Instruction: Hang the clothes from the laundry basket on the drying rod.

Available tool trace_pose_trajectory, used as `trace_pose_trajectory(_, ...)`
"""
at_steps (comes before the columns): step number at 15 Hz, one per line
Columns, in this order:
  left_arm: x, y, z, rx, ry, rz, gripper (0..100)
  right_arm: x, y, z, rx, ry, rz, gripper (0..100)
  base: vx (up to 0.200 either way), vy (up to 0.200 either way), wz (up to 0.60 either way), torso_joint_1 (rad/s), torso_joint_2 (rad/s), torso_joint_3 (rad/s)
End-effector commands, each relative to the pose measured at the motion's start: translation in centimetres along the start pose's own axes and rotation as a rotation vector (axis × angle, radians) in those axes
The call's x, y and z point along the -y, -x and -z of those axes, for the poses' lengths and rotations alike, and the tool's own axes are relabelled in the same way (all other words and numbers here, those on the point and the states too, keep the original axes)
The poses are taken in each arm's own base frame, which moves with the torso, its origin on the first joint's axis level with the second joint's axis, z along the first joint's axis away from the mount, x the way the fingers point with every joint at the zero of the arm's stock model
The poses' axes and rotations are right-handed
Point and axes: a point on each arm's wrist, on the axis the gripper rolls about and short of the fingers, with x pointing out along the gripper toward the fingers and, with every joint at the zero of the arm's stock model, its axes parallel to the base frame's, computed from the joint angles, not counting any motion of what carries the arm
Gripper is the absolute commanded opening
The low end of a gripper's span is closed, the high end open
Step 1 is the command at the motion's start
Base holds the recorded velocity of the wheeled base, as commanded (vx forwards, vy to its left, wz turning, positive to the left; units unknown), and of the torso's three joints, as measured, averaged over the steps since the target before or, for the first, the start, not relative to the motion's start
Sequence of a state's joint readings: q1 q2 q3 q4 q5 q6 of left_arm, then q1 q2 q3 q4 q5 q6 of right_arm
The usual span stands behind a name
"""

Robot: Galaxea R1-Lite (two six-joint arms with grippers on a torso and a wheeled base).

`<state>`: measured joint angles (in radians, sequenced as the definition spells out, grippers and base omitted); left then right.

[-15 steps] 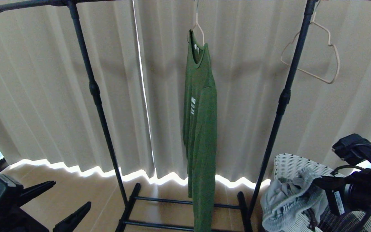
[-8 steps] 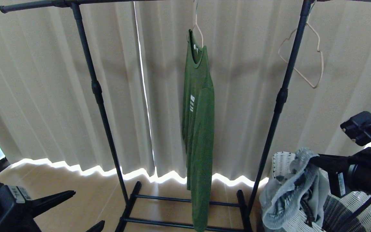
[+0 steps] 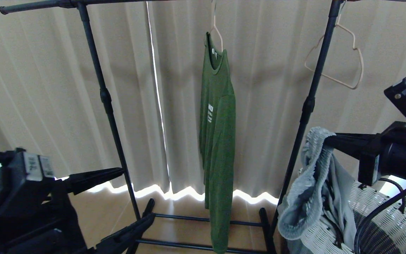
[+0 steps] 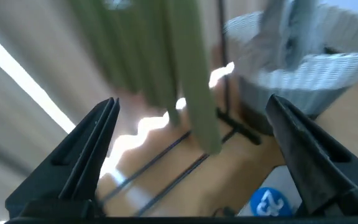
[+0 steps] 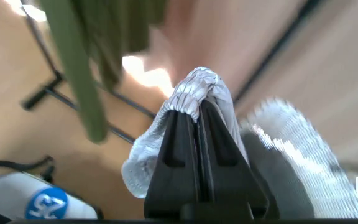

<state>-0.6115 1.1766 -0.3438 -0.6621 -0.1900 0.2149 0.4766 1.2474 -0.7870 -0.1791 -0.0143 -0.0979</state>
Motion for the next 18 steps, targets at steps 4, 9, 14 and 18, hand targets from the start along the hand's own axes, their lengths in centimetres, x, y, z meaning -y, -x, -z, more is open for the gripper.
trace_pose_trajectory(4, 4.5, -11.3, 0.1, -0.155, 0.082, 0.262, 100, -3.0, 0.8, -3.5, 0.129, 0.037, -0.158, 0, 0.000, 0.000, 0.00, 0.000, 0.00, 0.000)
trace_pose_trajectory(9, 8.1, -14.7, 0.7, -0.181, 0.245, 0.300, 100, -4.4, 1.8, -4.8, 0.187, 0.048, -0.244, 0, 0.000, 0.000, 0.00, 0.000, 0.00, 0.000)
trace_pose_trajectory(14, 7.9, -18.9, 2.1, -0.211, 0.348, 0.161, 100, -4.4, 3.7, -5.3, 0.245, 0.049, -0.298, 0, 0.000, 0.000, 0.00, 0.000, 0.00, 0.000)
trace_pose_trajectory(18, 8.0, -19.1, 3.0, -0.247, 0.344, 0.129, 100, -4.2, 4.3, -5.4, 0.265, 0.046, -0.294, 0, 0.000, 0.000, 0.00, 0.000, 0.00, 0.000)
